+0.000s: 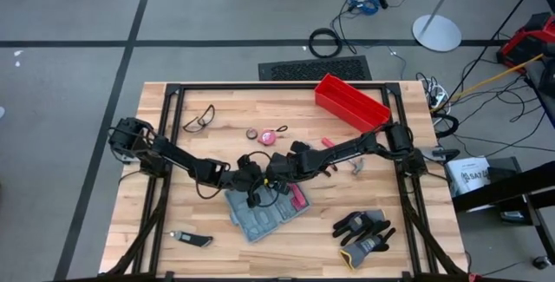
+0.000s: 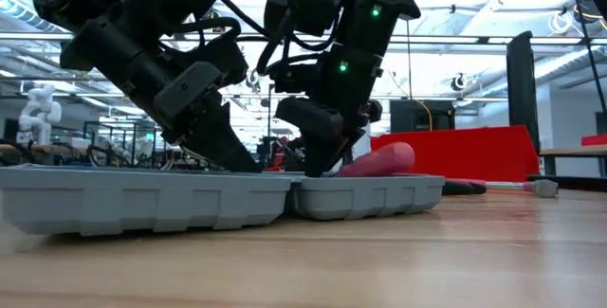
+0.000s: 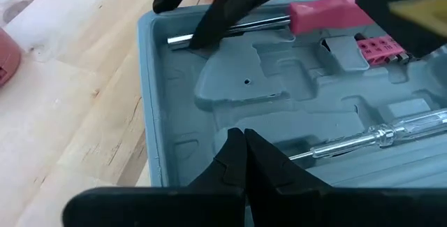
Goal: Prefit tool cases
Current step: Remove the screwdriver from the toolbox
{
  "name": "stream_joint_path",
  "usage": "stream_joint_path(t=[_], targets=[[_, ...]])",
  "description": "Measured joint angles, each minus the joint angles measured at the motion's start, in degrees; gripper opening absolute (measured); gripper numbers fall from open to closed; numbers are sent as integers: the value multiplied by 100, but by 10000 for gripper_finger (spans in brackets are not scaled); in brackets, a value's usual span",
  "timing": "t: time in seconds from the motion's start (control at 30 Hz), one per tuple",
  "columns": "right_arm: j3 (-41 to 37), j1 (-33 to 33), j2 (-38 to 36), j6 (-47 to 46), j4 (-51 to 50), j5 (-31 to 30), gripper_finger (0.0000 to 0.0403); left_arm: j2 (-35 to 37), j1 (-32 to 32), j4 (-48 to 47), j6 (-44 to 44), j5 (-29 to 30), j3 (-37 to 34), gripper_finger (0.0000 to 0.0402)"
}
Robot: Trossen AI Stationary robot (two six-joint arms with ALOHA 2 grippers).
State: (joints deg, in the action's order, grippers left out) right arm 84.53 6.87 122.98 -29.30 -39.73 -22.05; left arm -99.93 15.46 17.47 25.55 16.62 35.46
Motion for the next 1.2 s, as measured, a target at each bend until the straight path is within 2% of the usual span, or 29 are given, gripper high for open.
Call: stream_joint_path(t=[0.27,0.47,0.63,0.8,0.87,0.97,1.1,1.2], targets=[[-5,-7,-30,639,49,55,52,-1,2,-4,-1,-7,0,1],[401,-11,-54,903,-385,176,5,-1,5,-4,-2,-9,-1,1],[869,36,-46,921,-1045,289,7,-1,41,0,-43,-22,-1,1],[1521,340,-343,753,-1890,270,3,-1,81,-19,-42,-61,-2,1],[1749,506,-454,708,-2220,710,1,-1,104,-19,-40,-55,-2,1],[1971,777,-518,637,-2244,1449,1,-1,127,-20,24,-55,-2,1],[1928,1051,-466,549,-2180,1684,0,-1,125,-17,63,-55,-2,1],[1791,1082,-305,475,-1997,1547,0,-1,122,-17,61,-51,-2,1]])
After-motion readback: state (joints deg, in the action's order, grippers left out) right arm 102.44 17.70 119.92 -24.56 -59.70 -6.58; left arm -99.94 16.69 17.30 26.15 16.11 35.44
